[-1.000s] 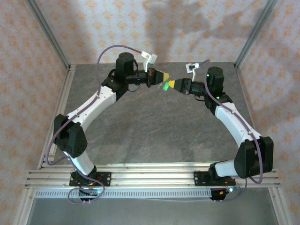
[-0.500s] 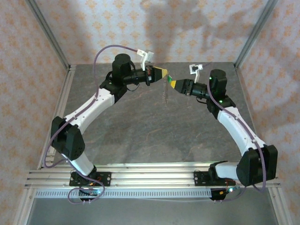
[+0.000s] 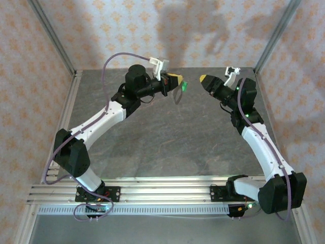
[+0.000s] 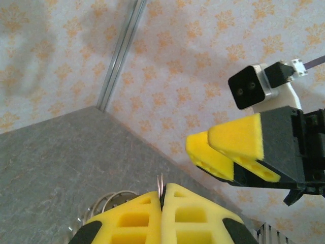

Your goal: Put the keys on the keyring

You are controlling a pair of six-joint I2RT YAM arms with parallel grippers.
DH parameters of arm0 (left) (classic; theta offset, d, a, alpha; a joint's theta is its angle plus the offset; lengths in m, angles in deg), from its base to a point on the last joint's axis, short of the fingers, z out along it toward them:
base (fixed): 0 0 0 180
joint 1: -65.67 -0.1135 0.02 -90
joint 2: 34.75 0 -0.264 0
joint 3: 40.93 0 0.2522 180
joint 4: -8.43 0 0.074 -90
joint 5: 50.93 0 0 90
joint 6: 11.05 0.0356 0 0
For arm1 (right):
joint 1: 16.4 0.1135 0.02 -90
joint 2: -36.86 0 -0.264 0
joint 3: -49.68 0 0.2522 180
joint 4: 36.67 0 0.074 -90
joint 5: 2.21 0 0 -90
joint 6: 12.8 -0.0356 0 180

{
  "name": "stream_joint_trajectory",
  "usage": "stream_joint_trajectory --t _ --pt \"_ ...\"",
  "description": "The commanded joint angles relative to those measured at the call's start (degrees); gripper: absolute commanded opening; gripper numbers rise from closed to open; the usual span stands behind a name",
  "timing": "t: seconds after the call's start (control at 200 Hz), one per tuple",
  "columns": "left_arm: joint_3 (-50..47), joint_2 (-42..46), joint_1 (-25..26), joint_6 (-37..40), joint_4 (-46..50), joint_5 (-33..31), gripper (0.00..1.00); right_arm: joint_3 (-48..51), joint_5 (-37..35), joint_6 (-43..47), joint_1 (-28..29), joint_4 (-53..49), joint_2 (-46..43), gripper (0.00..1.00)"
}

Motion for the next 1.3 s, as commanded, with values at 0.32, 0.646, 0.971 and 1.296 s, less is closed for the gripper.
stream_joint_trajectory --t 0.32,0.646,0.971,1.296 --pt "-4.1 0.0 -0.5 -4.7 -19.8 1.2 0.0 -2.1 -5.1 -4.3 0.9 2.7 0.4 0.42" --pt "-3.9 -0.2 -0.6 -6.4 -20.3 4.8 0.0 -5.8 -5.6 -3.9 5.7 4.6 5.5 0.4" --pt "-3.2 -1.1 -0.5 -6.8 -19.9 6.9 0.0 -6.6 -4.7 -3.0 11.3 5.3 8.3 0.34" --pt "-2.5 -1.7 -0.6 -6.8 -20.1 7.5 0.0 -2.8 -6.0 1.2 13.3 1.3 7.0 0.29"
